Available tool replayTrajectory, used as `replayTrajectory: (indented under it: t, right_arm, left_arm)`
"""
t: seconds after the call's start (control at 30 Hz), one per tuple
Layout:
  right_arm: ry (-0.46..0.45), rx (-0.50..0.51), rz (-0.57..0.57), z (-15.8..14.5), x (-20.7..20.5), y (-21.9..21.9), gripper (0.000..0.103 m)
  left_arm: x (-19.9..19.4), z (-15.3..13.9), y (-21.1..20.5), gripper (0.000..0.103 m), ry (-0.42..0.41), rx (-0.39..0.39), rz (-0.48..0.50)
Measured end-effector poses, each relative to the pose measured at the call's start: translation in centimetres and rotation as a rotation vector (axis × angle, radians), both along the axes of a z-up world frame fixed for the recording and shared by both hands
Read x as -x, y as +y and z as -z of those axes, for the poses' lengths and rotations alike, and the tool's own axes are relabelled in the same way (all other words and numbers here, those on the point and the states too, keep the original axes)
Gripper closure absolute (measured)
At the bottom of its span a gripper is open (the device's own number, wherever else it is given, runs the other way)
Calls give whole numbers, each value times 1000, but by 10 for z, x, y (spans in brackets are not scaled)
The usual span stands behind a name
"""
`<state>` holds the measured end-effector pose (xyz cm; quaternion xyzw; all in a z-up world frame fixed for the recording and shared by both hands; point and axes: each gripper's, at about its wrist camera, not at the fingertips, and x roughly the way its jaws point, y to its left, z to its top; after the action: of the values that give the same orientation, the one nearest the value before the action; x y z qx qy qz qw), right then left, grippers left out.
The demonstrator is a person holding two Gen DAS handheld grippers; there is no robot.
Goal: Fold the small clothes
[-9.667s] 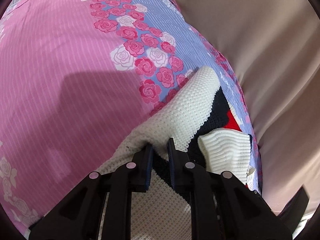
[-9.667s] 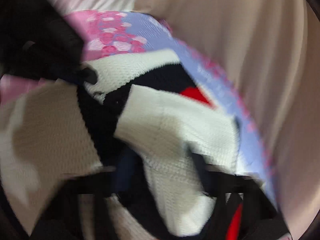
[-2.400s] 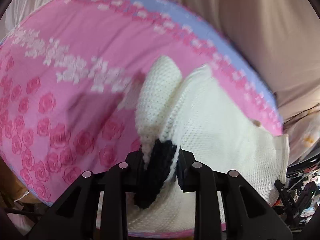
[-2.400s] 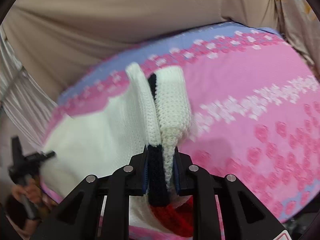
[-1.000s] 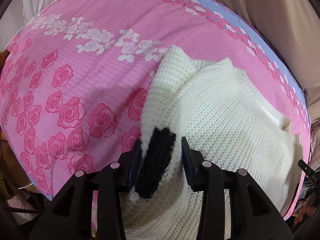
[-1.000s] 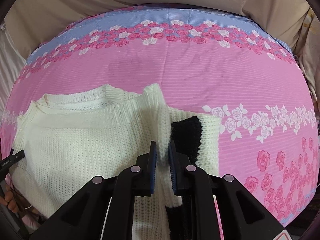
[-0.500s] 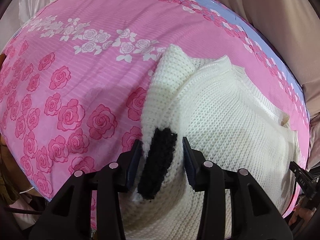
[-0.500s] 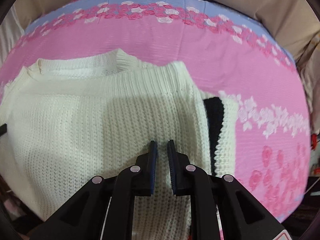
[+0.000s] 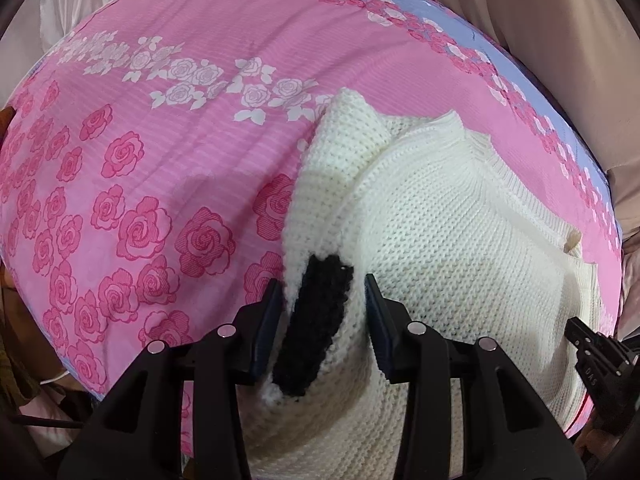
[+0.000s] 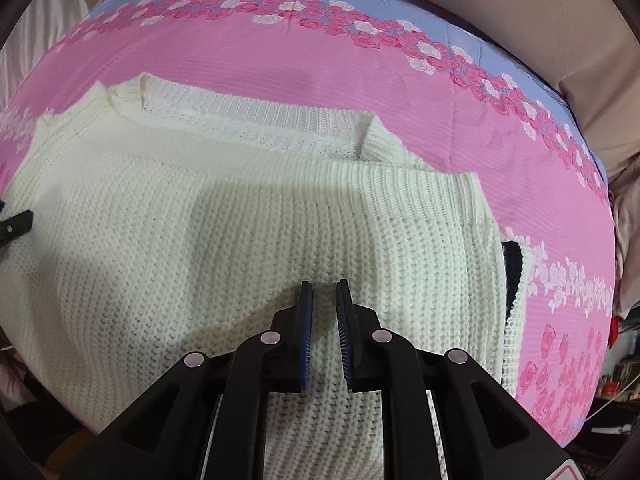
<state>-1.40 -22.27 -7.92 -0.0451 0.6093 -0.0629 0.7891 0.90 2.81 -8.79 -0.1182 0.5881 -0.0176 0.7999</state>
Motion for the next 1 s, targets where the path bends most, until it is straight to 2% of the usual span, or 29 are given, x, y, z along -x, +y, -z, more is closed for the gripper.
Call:
replayTrajectory:
  t: [0.17,0.33,0.57,0.67,0.73,0.83,0.9,1.0]
  right_arm:
    - [-5,25,-20,2,0,5,88]
    - [-15,38,-40,3,2,7,88]
    - [-30,12,-51,2,4,3,88]
    - [-57,-77,-19,-6,9,-13,88]
    - [-108,-207,67,-18,20,-39,87]
    - [-167,-318,207,-31,51,-83,87]
    - [-198,-398,281,-36,76,-109,85]
    - [-239,-478,390,-42,115,-147,83]
  left_arm:
    - [6,-15,0,78,-8,70,-25]
    - [16,-49,-9,80,-65,150,-26]
    - [23,-95,-56,81,-135,192,71]
    - [29,-113,-91,81,-168,196,159]
    - [34,-124,-120,81,-194,200,235]
    - [44,-130,-171,81,-212,196,369]
    - [51,-122,-204,80,-196,186,454]
    - [66,-91,-251,73,-149,74,574]
